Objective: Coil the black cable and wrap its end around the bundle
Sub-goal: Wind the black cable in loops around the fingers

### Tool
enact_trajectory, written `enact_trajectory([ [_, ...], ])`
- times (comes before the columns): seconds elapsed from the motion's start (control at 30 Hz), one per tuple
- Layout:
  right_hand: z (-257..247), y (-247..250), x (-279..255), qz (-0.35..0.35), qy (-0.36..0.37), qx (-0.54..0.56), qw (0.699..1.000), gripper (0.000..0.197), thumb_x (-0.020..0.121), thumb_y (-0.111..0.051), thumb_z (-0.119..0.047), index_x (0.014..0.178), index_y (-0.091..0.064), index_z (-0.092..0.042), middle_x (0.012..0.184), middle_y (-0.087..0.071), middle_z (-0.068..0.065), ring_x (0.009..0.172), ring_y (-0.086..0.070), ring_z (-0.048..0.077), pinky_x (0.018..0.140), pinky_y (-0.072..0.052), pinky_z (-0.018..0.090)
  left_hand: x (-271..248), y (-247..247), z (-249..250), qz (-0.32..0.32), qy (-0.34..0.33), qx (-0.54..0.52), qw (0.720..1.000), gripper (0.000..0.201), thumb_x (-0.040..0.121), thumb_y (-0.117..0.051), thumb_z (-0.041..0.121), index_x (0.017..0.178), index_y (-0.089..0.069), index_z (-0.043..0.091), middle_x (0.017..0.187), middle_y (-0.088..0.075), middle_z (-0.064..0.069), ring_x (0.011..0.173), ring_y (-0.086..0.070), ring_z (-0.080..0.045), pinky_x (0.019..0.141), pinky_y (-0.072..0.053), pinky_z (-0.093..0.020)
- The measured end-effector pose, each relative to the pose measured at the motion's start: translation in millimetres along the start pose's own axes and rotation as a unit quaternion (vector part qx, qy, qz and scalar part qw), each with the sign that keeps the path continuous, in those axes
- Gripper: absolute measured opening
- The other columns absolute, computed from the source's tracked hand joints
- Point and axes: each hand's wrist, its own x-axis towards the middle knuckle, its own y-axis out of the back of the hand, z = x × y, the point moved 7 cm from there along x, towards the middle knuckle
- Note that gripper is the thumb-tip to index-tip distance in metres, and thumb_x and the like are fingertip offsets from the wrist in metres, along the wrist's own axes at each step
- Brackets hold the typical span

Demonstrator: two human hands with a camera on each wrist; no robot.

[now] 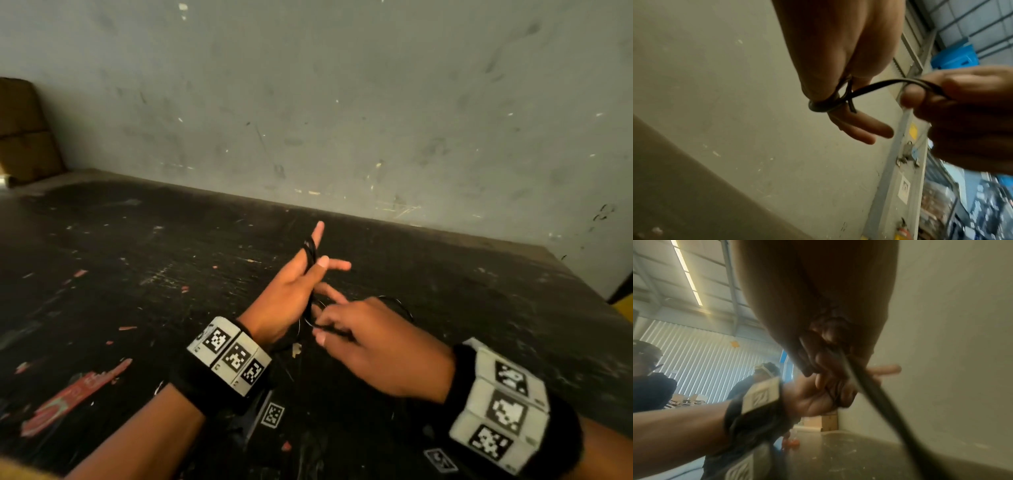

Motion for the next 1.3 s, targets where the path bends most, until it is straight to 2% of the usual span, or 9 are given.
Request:
enact_trajectory([
  [0.13, 7.8, 43.5, 7.1, 0.004, -0.026, -0.055, 0.998, 0.012, 0.087, -0.061, -0.018, 0.081, -0.071, -0.017, 0.049, -0.05, -0.017, 0.051, -0.051, -0.012, 0.049, -0.032, 0.01, -10.8, -12.5, -13.4, -0.05, 0.042, 0.03, 0.997, 0.054, 0.095, -0.036, 0.037, 0.144, -0.015, 0.046, 0.063, -0.06, 0.002, 0.043, -0.051, -0.011, 0.031, -0.034, -0.019],
  [0.27, 14.7, 89.0, 16.9, 0.007, -0.008, -0.099, 0.995, 0.004, 0.084, -0.066, -0.026, 0.081, -0.068, -0.024, 0.054, -0.056, -0.033, 0.049, -0.051, -0.005, 0.05, -0.03, 0.014, -19.4, -26.3, -19.3, -0.121, 0.075, 0.038, 0.989, 0.055, 0.089, -0.026, 0.058, 0.141, -0.025, 0.038, 0.084, -0.063, -0.005, 0.038, -0.041, -0.008, 0.029, -0.023, -0.016],
  [0.37, 20.0, 125.0, 25.7, 0.071, 0.038, -0.145, 0.986, 0.01, 0.085, -0.066, -0.025, 0.087, -0.073, -0.018, 0.048, -0.058, -0.02, 0.047, -0.051, -0.002, 0.051, -0.035, 0.013, -25.7, -38.8, -15.1, -0.172, 0.086, 0.011, 0.981, 0.057, 0.084, -0.027, 0.061, 0.14, -0.021, 0.051, 0.095, -0.066, -0.009, 0.039, -0.047, -0.012, 0.027, -0.025, -0.016],
  [0.43, 35.0, 130.3, 33.7, 0.085, 0.047, -0.164, 0.982, 0.018, 0.088, -0.062, -0.025, 0.096, -0.074, -0.014, 0.071, -0.073, -0.012, 0.057, -0.058, -0.004, 0.06, -0.045, 0.015, -26.6, -44.4, -8.4, -0.193, 0.085, -0.029, 0.977, 0.055, 0.086, -0.028, 0.058, 0.141, -0.021, 0.05, 0.105, -0.066, -0.013, 0.041, -0.055, -0.016, 0.026, -0.03, -0.016],
  [0.53, 70.2, 101.8, 39.4, 0.07, 0.022, -0.153, 0.986, 0.024, 0.093, -0.053, -0.028, 0.103, -0.071, -0.015, 0.093, -0.077, 0.007, 0.079, -0.069, 0.017, 0.074, -0.055, 0.038, -23.5, -46.8, 8.5, -0.201, 0.06, -0.095, 0.973, 0.055, 0.087, -0.029, 0.055, 0.14, -0.023, 0.049, 0.114, -0.066, -0.017, 0.049, -0.065, -0.022, 0.028, -0.04, -0.019],
  [0.7, 82.4, 17.5, 25.6, 0.059, -0.006, -0.003, 0.998, 0.019, 0.094, -0.048, -0.011, 0.095, -0.067, -0.013, 0.092, -0.071, 0.009, 0.086, -0.066, 0.023, 0.076, -0.052, 0.039, -7.0, -37.5, 27.9, -0.161, 0.034, -0.196, 0.967, 0.056, 0.089, -0.023, 0.056, 0.143, -0.014, 0.047, 0.121, -0.065, -0.014, 0.065, -0.071, -0.026, 0.034, -0.053, -0.028],
  [0.87, 55.1, -39.3, 13.1, -0.026, -0.009, -0.029, 0.999, 0.024, 0.098, -0.041, -0.029, 0.11, -0.054, -0.013, 0.11, -0.066, 0.012, 0.101, -0.062, 0.027, 0.086, -0.051, 0.045, 10.6, -18.1, 26.6, -0.087, 0.034, -0.193, 0.977, 0.059, 0.09, -0.03, 0.051, 0.145, -0.012, 0.044, 0.126, -0.062, -0.016, 0.069, -0.073, -0.027, 0.037, -0.055, -0.029],
  [1.07, 28.1, -13.9, 2.7, -0.048, 0.005, -0.039, 0.998, 0.02, 0.096, -0.043, -0.026, 0.085, -0.056, -0.015, 0.08, -0.062, 0.002, 0.074, -0.059, 0.018, 0.071, -0.05, 0.043, 11.5, -6.7, 14.9, -0.026, 0.031, -0.121, 0.992, 0.063, 0.089, -0.039, 0.042, 0.146, -0.011, 0.042, 0.119, -0.068, -0.011, 0.057, -0.07, -0.02, 0.03, -0.047, -0.022],
  [1.3, 10.0, 26.6, 1.0, -0.076, 0.003, -0.08, 0.994, 0.019, 0.093, -0.053, -0.024, 0.074, -0.058, -0.024, 0.056, -0.054, -0.014, 0.05, -0.049, 0.002, 0.052, -0.036, 0.019, 8.5, -9.3, 11.1, -0.031, 0.033, -0.052, 0.998, 0.051, 0.095, -0.036, 0.038, 0.143, -0.022, 0.045, 0.122, -0.066, -0.009, 0.077, -0.07, -0.018, 0.049, -0.056, -0.024],
])
